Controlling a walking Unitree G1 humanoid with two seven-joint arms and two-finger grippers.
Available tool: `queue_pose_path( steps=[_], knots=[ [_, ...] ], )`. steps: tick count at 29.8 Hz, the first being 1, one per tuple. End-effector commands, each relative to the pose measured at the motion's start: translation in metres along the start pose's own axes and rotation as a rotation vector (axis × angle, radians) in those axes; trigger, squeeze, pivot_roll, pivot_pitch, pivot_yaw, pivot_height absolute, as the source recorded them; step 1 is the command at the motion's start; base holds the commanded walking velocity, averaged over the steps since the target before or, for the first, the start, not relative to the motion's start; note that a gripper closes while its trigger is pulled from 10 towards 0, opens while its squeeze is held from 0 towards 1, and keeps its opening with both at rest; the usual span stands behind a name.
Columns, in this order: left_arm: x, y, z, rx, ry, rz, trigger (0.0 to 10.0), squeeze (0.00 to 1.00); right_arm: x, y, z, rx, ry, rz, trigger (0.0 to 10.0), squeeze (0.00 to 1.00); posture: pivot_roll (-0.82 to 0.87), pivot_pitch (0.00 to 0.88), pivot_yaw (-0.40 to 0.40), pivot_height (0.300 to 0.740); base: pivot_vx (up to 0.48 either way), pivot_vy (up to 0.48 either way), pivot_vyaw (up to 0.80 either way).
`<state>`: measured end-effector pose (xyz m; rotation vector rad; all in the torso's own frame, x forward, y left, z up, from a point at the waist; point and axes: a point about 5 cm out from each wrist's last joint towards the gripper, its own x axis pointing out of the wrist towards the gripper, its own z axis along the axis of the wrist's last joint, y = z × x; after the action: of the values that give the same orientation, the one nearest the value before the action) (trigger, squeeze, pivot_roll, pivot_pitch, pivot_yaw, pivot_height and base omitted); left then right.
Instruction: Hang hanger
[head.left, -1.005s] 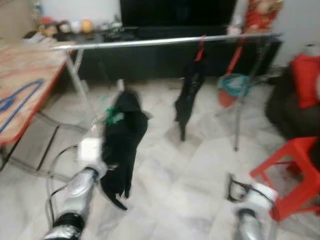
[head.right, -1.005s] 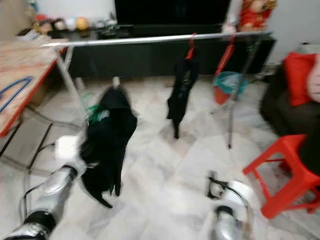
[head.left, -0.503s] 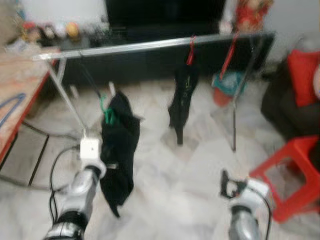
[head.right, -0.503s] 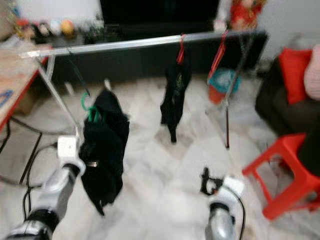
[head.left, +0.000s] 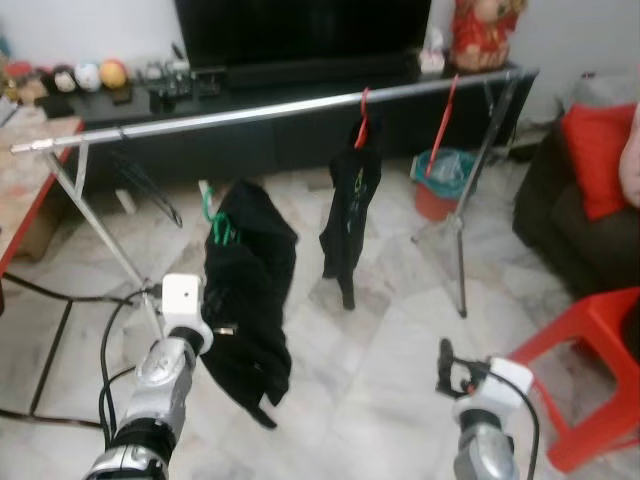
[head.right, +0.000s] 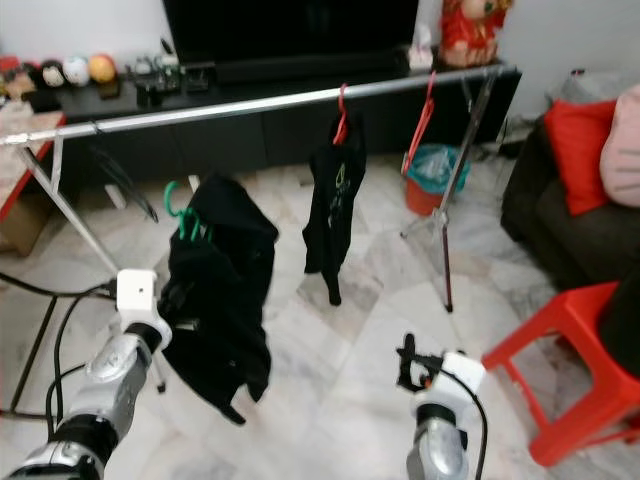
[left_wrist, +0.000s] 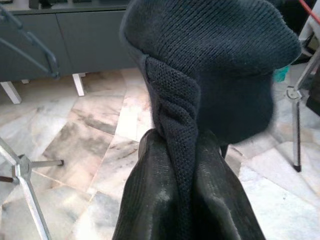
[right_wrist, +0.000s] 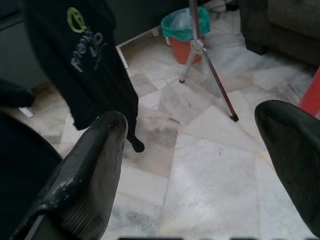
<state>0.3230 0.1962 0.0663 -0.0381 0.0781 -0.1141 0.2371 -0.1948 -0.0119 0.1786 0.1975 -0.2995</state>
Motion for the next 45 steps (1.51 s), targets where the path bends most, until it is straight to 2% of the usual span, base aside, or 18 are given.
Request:
queue_pose_path(
  steps=[1,5,10,31,39,45],
  knots=[
    [0.0049,-0.0057,0.0083,0.005,-0.034,-0.019,10.0,0.00,-0.0001,-0.0083,0.0002,-0.009,0.004,-0.026,10.0,0.00,-0.04,0.000,0.050,0.740,0.345,0.000,0.00],
    [0.0050,-0.0068,0.0079,0.004,-0.032,-0.023,10.0,0.00,0.0001,-0.0063,0.0010,-0.021,0.000,-0.009,10.0,0.00,-0.04,0.000,0.049,0.740,0.345,0.000,0.00],
    [0.0046,-0.0076,0.0073,0.000,-0.031,-0.025,10.0,0.00,-0.0007,-0.0060,0.0001,-0.025,0.002,-0.008,10.0,0.00,-0.04,0.000,0.049,0.740,0.343,0.000,0.69],
    [0.0035,-0.0094,0.0041,-0.010,-0.016,-0.054,10.0,0.00,-0.0013,-0.0022,-0.0038,-0.002,0.028,-0.004,10.0,0.00,-0.04,0.000,0.043,0.740,0.347,0.000,0.00],
    [0.0042,-0.0099,0.0051,-0.010,-0.017,-0.059,10.0,0.00,0.0002,-0.0044,-0.0020,0.009,0.024,-0.011,10.0,0.00,-0.04,0.000,0.043,0.740,0.348,0.000,-0.75],
    [0.0032,-0.0094,0.0039,-0.011,-0.014,-0.065,10.0,0.00,0.0003,-0.0028,-0.0014,-0.003,0.019,-0.006,10.0,0.00,-0.04,0.000,0.042,0.740,0.350,0.000,0.00]
  ],
)
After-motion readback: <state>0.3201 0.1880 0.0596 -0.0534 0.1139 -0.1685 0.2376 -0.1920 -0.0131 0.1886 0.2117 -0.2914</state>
